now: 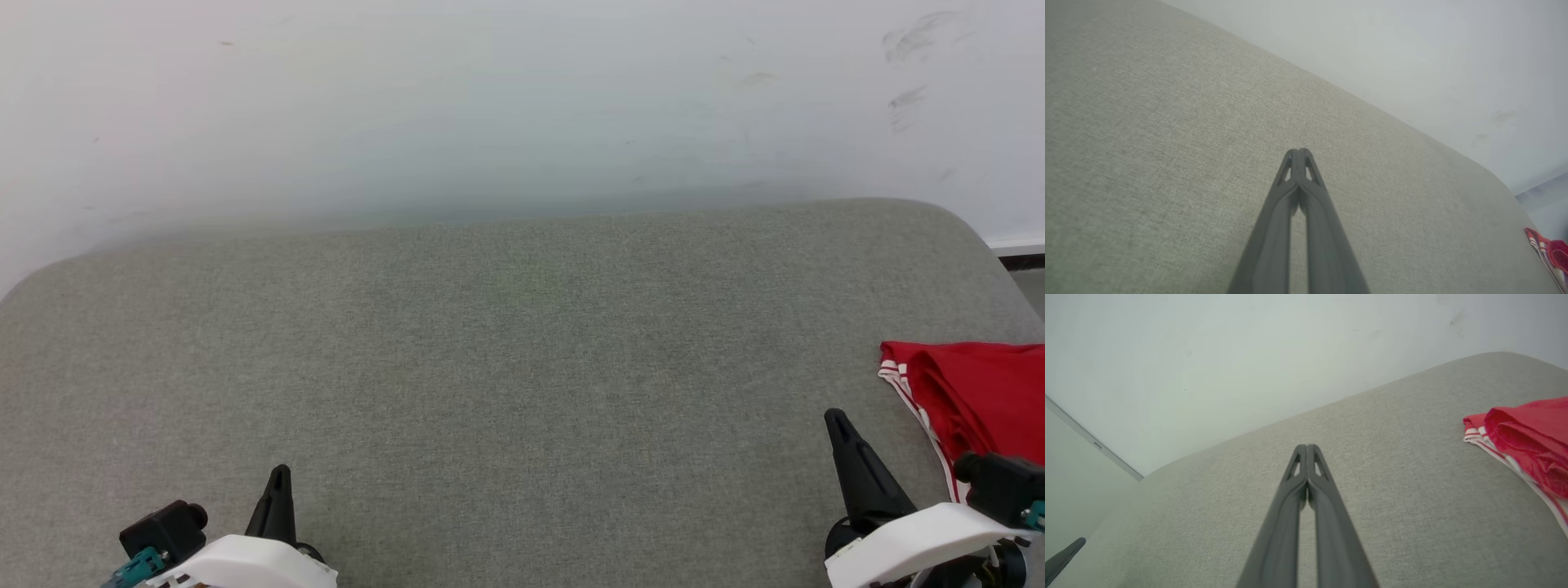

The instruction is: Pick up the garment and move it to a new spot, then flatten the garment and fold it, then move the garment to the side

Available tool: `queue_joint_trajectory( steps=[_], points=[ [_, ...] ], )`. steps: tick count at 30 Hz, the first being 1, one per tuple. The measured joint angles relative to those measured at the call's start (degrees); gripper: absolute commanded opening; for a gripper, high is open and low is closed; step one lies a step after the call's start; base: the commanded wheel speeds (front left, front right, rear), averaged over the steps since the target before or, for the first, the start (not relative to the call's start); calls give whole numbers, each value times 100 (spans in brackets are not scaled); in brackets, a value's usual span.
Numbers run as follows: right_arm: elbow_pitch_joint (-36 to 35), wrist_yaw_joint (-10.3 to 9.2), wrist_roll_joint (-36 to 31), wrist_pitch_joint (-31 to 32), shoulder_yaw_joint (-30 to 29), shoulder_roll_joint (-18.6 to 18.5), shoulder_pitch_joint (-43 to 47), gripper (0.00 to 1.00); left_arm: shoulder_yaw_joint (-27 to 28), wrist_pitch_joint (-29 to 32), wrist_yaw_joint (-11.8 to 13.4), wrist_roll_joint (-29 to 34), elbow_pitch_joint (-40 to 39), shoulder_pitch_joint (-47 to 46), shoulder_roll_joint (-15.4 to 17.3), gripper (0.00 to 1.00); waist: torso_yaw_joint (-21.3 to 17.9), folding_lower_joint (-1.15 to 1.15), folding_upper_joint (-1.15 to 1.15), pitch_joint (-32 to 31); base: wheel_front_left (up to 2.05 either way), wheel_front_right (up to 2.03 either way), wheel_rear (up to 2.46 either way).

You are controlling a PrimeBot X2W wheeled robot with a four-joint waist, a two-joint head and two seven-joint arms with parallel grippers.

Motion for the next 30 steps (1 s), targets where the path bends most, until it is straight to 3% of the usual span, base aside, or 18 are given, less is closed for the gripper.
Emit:
queue_joint_trajectory(
  steps=[30],
  points=[
    [534, -1, 2535, 90, -124, -18, -343, 0, 527, 609, -505, -1975, 2, -239, -319, 0, 100, 0, 0, 55, 0, 0, 0]
  ],
)
